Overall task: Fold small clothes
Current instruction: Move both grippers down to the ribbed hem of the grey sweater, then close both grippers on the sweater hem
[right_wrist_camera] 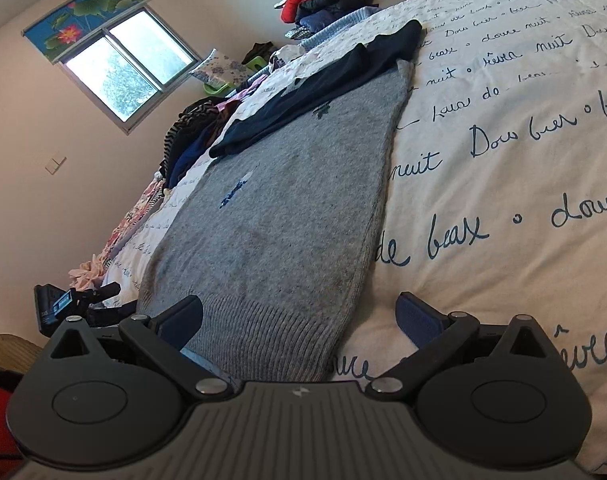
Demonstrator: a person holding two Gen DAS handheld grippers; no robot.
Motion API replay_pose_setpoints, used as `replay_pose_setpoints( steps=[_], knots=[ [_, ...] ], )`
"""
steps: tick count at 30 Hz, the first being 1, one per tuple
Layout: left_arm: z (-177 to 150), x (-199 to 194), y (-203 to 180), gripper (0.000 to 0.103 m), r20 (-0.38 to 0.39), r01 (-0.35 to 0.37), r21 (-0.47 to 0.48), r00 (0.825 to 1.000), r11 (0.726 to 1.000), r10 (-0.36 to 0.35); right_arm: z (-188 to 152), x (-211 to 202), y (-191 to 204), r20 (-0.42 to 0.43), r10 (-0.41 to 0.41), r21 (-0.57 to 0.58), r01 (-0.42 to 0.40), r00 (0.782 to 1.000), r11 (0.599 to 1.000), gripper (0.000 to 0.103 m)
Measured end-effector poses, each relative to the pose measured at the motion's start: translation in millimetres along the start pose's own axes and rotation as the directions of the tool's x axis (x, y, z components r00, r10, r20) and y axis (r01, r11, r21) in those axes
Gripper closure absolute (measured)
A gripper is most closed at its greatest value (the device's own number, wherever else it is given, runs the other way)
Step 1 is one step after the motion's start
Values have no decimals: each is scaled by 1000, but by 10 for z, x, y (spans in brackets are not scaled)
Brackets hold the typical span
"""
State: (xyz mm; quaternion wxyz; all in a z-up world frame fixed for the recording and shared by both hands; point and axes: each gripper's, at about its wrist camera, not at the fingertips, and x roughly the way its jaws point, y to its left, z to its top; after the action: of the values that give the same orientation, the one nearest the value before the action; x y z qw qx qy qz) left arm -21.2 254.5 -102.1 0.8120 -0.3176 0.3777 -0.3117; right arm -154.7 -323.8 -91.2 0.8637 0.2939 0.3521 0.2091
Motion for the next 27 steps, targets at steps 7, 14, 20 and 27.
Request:
replay_pose_setpoints(
  steps=[7, 14, 20, 27],
  knots=[
    [-7, 60, -121, 35, -31, 0, 58, 1000, 998, 2, -62, -33, 5, -23, 75, 33, -75, 997, 997, 7],
    [-18, 85, -78, 59, -26, -32, 55, 999, 998, 34, -155, 88, -58, -69, 112, 95, -105, 991, 990, 53],
    [-34, 52, 15, 70, -24, -37, 51, 999, 998, 38, -168, 195, -31, -99, 118, 109, -107, 988, 988, 72],
    [-48, 0, -56, 97, -30, -104, 110, 994, 989, 107, -175, 216, 29, -109, 68, 77, -60, 992, 995, 97]
  ],
)
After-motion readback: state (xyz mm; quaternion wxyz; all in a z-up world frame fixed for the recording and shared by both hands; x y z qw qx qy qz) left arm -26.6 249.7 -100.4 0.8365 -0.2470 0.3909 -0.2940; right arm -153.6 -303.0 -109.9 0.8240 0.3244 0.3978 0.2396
